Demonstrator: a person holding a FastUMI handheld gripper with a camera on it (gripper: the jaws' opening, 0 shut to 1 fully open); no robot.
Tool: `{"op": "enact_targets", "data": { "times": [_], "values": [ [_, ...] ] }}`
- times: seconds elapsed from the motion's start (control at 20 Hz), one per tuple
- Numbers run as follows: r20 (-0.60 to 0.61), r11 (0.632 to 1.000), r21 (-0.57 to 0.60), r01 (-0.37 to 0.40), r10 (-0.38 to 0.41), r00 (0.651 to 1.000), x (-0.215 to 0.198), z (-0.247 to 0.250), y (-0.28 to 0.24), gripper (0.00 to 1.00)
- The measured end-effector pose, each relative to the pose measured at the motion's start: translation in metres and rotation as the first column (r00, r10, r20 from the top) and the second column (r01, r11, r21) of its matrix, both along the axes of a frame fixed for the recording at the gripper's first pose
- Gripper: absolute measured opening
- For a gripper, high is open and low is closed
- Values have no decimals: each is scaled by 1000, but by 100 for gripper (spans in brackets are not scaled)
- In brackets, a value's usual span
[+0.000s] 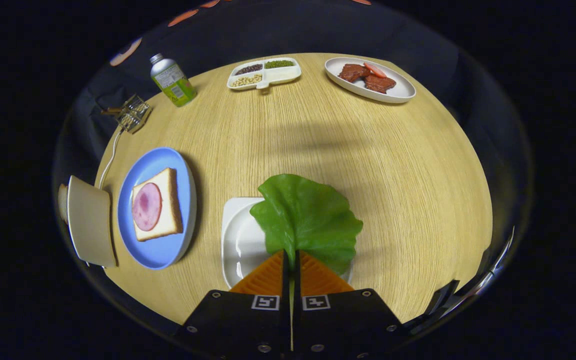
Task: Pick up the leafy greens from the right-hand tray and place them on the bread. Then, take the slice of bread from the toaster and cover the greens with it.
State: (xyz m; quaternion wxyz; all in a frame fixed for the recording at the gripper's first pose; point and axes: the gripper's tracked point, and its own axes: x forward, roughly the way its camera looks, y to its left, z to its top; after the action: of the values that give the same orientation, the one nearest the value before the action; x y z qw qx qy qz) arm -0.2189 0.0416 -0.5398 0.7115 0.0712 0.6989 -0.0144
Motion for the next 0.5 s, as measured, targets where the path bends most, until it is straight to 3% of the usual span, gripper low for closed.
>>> {"op": "enact_targets", "data": {
  "times": [0.5],
  "values": [
    [124,997,39,-61,56,991,48,52,51,2]
  ]
}}
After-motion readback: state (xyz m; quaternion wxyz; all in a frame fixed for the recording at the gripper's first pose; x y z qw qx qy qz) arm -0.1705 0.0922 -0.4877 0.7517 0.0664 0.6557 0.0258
